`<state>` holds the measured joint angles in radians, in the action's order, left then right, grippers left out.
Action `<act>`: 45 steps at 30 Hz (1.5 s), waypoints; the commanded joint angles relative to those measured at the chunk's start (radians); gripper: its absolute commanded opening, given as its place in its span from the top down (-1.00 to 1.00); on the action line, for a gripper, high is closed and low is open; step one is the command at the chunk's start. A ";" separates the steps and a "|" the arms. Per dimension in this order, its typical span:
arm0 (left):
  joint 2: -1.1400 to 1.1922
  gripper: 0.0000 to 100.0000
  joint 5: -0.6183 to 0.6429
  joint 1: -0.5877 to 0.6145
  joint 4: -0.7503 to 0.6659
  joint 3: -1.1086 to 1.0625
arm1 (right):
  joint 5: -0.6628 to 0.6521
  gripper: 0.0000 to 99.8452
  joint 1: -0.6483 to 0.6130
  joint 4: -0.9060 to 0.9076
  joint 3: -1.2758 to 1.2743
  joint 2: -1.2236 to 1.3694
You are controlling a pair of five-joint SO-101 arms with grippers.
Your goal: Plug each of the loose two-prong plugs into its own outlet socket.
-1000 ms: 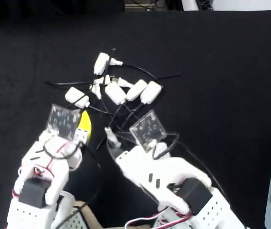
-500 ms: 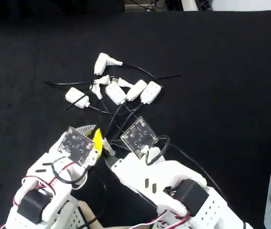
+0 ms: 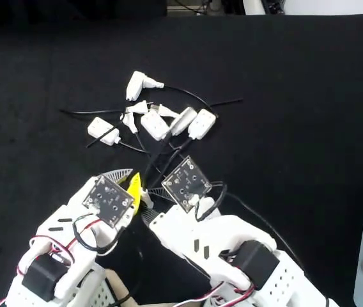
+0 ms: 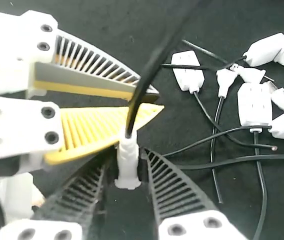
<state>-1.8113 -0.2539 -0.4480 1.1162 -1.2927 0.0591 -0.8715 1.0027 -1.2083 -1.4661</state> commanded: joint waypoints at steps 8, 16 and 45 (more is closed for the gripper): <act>-0.006 0.87 -0.063 -0.124 -0.005 0.093 | -0.005 0.98 -0.015 -0.020 0.005 0.002; -0.005 0.87 -0.063 -0.130 -0.005 0.166 | 0.000 0.98 -0.015 -0.018 0.005 0.002; 0.324 0.87 -0.058 0.522 -0.035 0.246 | 0.077 0.98 0.394 -0.002 0.119 0.205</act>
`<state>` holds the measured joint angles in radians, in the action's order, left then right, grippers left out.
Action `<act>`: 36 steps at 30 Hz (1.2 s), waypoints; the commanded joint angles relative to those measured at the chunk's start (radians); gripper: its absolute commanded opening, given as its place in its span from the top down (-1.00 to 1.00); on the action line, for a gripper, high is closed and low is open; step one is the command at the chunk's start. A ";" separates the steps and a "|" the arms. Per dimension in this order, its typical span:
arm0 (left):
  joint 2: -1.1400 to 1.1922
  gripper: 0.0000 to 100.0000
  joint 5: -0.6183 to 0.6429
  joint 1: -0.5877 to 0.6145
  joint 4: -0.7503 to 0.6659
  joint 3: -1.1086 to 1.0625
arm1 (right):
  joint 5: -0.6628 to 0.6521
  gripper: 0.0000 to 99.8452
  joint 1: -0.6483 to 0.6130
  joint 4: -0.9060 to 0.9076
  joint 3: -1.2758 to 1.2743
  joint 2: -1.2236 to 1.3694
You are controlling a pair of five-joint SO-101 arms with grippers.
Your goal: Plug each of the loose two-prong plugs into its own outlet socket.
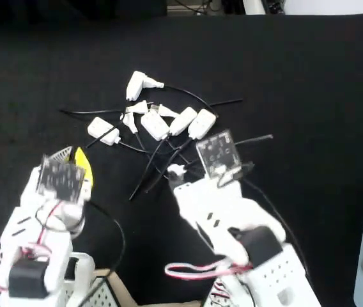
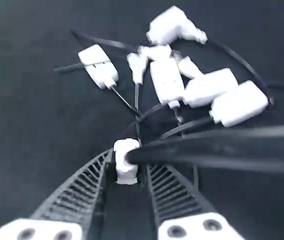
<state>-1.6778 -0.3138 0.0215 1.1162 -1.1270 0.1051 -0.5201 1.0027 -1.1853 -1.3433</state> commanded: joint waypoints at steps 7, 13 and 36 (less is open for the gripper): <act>0.698 0.71 -0.089 0.102 -0.032 0.337 | 0.034 0.98 0.157 -0.063 0.148 0.351; 1.125 0.40 -0.229 0.166 -0.031 0.596 | 0.034 0.98 0.183 -0.213 0.102 0.487; 1.998 0.41 -0.959 0.068 0.052 1.314 | 0.034 0.98 0.181 -0.224 0.101 0.530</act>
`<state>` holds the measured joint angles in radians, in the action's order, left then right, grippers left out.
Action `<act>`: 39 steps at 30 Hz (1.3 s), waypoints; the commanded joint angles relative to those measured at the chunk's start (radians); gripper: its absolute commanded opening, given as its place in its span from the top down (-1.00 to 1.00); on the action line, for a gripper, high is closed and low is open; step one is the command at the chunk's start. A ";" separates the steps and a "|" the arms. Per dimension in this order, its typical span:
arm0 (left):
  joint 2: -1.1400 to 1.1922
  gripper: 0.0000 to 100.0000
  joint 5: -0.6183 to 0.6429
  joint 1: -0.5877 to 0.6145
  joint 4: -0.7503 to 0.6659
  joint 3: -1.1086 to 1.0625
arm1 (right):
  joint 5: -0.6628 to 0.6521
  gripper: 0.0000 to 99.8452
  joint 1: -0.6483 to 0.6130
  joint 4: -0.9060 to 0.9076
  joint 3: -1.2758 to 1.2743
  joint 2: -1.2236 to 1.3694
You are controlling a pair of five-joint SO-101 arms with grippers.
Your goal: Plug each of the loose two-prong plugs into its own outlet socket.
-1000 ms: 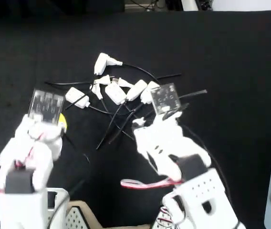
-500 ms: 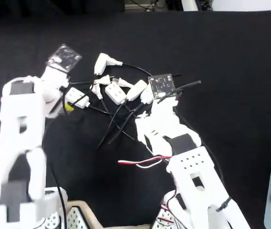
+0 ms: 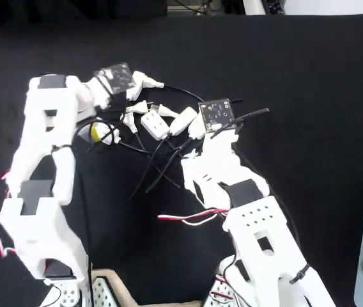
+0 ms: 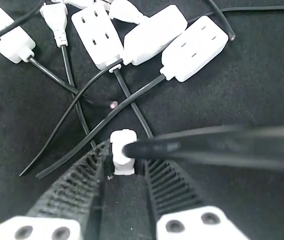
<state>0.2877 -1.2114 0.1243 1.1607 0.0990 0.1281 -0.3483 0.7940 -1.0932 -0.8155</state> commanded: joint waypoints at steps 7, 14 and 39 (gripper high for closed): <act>0.084 0.41 -0.158 -0.048 -0.002 0.102 | 0.011 0.98 0.009 -0.015 0.008 0.002; 0.166 0.41 -0.163 -0.051 -0.112 0.102 | 0.011 0.98 0.009 -0.015 0.008 0.002; 0.203 0.56 -0.098 -0.104 0.086 0.097 | 0.011 0.98 0.006 -0.015 -0.012 -0.004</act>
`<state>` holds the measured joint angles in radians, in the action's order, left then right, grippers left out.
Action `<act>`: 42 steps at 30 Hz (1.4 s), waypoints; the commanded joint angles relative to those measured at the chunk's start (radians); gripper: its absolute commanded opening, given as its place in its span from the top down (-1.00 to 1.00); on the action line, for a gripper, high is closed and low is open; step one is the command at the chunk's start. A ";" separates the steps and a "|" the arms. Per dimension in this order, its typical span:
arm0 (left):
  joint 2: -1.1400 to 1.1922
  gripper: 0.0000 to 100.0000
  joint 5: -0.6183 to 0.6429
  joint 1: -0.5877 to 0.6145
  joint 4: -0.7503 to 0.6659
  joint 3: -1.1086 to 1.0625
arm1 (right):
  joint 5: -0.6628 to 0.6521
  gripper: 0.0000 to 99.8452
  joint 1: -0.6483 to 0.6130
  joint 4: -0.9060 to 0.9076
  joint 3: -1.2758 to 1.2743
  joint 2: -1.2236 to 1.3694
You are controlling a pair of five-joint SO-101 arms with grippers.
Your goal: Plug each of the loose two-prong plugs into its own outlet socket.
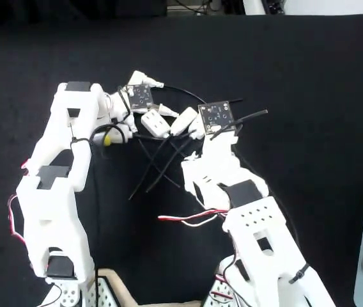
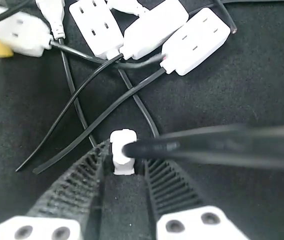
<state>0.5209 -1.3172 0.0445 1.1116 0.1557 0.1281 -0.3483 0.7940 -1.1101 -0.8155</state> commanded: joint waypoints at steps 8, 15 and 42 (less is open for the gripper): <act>-0.110 0.46 0.144 -0.012 0.092 0.050 | 0.011 0.98 0.006 -0.015 0.005 -0.004; -0.092 0.33 0.189 -0.024 0.006 0.041 | 0.011 0.98 0.006 -0.015 0.004 -0.004; -0.302 0.91 0.270 0.005 0.255 -0.295 | 0.009 0.98 0.006 -0.014 0.004 -0.004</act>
<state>0.3613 -1.0671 0.0153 1.3525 -0.0437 0.1281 -0.3483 0.7940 -1.1101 -0.8155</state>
